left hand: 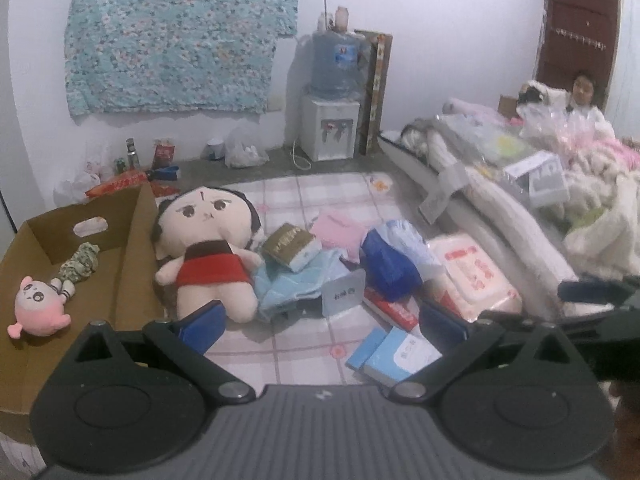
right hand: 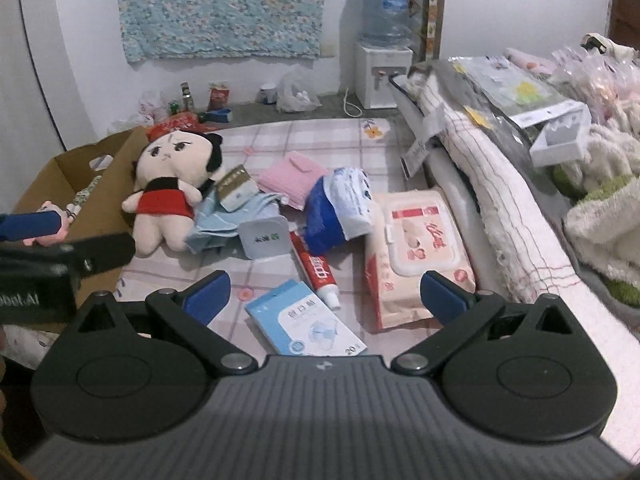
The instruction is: Organize soft objects
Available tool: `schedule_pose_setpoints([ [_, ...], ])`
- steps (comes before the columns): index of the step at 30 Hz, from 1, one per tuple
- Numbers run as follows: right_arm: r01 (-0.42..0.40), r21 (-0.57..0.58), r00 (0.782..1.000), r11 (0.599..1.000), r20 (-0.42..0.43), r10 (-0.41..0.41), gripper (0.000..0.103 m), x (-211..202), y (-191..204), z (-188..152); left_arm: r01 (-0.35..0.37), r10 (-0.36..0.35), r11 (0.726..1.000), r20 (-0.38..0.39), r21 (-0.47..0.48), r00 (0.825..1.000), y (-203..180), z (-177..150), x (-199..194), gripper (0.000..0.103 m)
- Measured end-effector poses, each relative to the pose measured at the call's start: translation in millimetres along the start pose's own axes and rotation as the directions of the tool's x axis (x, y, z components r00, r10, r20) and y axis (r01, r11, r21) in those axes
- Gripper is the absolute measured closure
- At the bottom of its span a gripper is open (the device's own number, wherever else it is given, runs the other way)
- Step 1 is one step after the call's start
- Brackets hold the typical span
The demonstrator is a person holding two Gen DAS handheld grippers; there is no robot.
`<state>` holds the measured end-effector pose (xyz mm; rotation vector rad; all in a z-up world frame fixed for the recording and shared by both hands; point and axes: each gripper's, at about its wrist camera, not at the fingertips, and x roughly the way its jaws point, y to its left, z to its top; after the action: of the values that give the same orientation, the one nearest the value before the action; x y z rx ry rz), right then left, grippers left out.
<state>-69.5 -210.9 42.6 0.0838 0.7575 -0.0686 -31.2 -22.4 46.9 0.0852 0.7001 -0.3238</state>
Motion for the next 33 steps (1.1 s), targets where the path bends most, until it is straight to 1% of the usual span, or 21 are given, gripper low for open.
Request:
schedule_pose_setpoints([
  [4,0.008,0.003,1.0,1.0,-0.013,-0.008,0.001,10.2,-4.6,-1.6,-0.007,0.007,1.0,-0.03,0.018,1.0,-2.3,-3.2,11.6,0.0],
  [14,0.009,0.01,0.999,1.0,-0.046,-0.009,0.001,40.7,-9.7,4.1,-0.011,0.011,1.0,-0.076,0.008,0.997,8.1,-6.0,34.6,0.0],
  [17,0.008,0.049,0.999,0.999,-0.037,-0.006,0.001,45.1,-22.0,2.9,0.007,-0.007,1.0,-0.097,-0.002,0.995,11.8,-11.0,42.5,0.0],
  [20,-0.023,0.101,0.999,0.995,-0.041,0.027,0.001,50.2,-38.5,-2.5,0.037,-0.037,0.999,-0.131,-0.004,0.991,12.4,-20.0,53.2,0.001],
  [23,-0.047,0.148,0.997,0.988,-0.055,0.055,0.003,57.6,-50.6,-10.3,0.078,-0.076,0.997,-0.175,0.004,0.982,8.5,-29.5,66.3,0.005],
  [24,-0.056,0.157,0.996,0.986,-0.06,0.066,0.006,60.7,-52.2,-13.0,0.093,-0.09,0.996,-0.189,0.007,0.978,6.6,-32.2,70.4,0.007],
  [26,-0.081,0.173,0.992,0.982,-0.077,0.096,0.016,69.3,-52.8,-17.8,0.124,-0.118,0.992,-0.212,0.015,0.97,1.4,-37.1,78.4,0.013],
  [28,-0.116,0.185,0.985,0.976,-0.102,0.136,0.034,81.8,-50.5,-20.0,0.154,-0.143,0.988,-0.234,0.026,0.962,-3.8,-41.9,85.9,0.022],
  [29,-0.126,0.19,0.982,0.974,-0.115,0.149,0.038,87.6,-49.2,-19.9,0.167,-0.155,0.985,-0.244,0.03,0.957,-6.0,-43.9,89.4,0.025],
  [31,-0.149,0.203,0.974,0.968,-0.141,0.18,0.05,102.7,-47.3,-19.3,0.193,-0.179,0.981,-0.265,0.027,0.947,-9.1,-47.8,96.9,0.034],
  [33,-0.155,0.219,0.967,0.963,-0.166,0.193,0.053,117.4,-46.9,-18.0,0.216,-0.204,0.976,-0.29,0.011,0.935,-9.5,-50.1,104.4,0.04],
])
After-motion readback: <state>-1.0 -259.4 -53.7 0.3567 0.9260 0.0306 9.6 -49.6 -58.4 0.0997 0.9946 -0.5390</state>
